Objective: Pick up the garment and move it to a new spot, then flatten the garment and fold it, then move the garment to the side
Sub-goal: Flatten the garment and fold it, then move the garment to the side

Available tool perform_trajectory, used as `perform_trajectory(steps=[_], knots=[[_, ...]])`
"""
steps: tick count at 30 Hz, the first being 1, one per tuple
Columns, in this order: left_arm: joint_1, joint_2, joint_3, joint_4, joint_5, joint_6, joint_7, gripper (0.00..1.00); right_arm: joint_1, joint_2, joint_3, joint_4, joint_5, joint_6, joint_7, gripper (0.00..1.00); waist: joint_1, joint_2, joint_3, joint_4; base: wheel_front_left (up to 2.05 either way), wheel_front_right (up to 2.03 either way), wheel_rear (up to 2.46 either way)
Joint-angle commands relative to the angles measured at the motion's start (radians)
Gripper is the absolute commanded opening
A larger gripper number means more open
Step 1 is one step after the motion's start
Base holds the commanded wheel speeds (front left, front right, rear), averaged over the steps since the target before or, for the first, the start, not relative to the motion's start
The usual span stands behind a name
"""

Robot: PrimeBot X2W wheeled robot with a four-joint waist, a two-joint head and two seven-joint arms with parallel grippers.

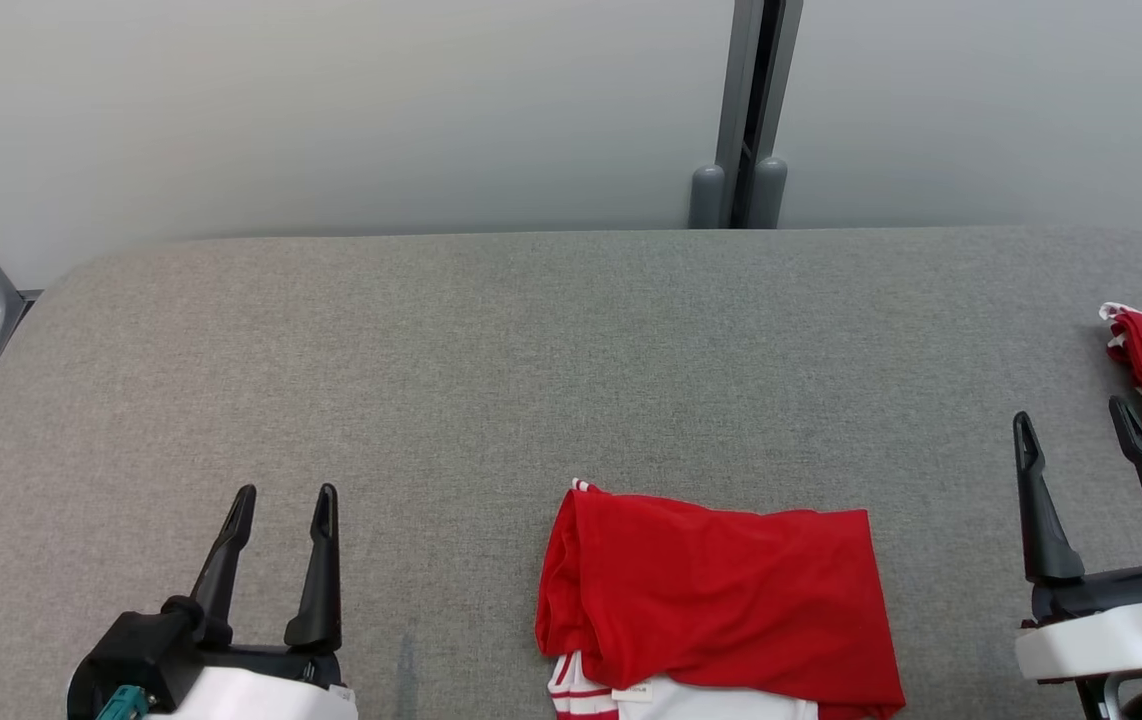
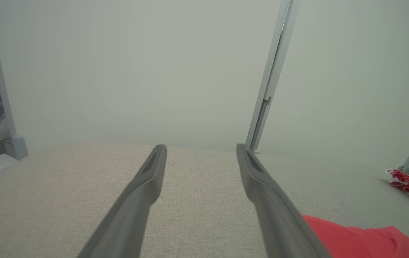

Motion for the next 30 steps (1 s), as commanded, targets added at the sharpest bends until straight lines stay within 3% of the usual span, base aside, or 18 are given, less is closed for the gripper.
perform_trajectory(steps=[1,30], knots=[[0.005,0.004,0.001,0.001,0.004,0.005,-0.004,1.00,0.004,-0.001,-0.003,0.003,0.003,0.000,0.000,1.00,0.0000,-0.0001,-0.001,0.001,0.00,0.00,0.00],[0.003,0.004,-0.020,0.024,-0.002,-0.003,-0.004,1.00,0.001,0.012,0.002,0.045,0.040,0.000,0.000,1.00,0.0000,-0.0001,-0.002,0.005,0.00,0.00,0.00]])
